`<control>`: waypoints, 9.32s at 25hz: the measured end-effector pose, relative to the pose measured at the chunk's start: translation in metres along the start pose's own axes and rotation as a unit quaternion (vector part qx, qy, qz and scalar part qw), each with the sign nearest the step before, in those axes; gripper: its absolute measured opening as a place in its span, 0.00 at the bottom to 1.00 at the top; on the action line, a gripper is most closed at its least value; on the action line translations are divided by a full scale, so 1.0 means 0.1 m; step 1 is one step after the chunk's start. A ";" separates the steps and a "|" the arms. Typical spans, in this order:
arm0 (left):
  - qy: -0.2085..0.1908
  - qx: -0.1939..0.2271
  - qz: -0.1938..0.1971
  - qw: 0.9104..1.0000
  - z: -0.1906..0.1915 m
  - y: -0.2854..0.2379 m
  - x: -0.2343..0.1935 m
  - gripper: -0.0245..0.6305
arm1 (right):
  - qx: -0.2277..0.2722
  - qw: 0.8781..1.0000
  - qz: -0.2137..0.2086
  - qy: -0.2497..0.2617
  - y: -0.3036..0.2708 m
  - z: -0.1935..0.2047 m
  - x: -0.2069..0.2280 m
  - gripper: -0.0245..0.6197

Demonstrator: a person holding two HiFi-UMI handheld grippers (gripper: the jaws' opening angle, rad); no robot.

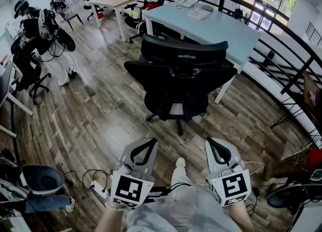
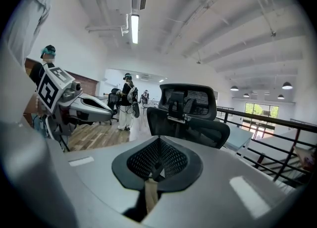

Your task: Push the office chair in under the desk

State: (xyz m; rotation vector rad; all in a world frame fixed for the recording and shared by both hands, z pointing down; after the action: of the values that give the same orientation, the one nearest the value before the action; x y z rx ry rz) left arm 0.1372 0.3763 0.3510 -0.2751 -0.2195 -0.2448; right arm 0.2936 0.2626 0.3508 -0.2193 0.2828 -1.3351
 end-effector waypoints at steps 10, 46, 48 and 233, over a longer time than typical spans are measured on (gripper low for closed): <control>-0.006 0.012 -0.022 1.000 -0.20 -0.81 -0.12 0.04 | 0.007 1.000 -0.015 0.012 -0.46 -0.17 0.76 0.05; -0.116 -0.011 -0.054 0.992 -0.45 -1.87 -1.00 0.16 | -0.076 0.982 0.001 0.176 -1.20 -0.38 2.24 0.24; -0.136 -0.014 -0.045 0.990 -0.40 -1.94 -1.06 0.20 | -0.096 0.975 0.006 0.201 -1.24 -0.34 2.30 0.28; -0.518 -0.206 0.239 0.795 0.34 -5.01 -2.58 0.17 | -0.402 0.843 -0.172 0.312 -3.47 0.15 3.75 0.25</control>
State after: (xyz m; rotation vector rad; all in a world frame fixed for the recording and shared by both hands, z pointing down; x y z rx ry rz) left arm -0.2476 -0.0278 0.4402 -0.8818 -1.1813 0.4082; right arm 0.0560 -0.1799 0.4466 -0.5556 1.4267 -1.5513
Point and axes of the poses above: the fingertips, and each gripper's own axes: y backward along the fingers, x to its right, z out of its underside, the point moved 5 cm from there along y, backward along the fingers, and after that the axes turned 11 degrees about -z, right-handed, at the moved point
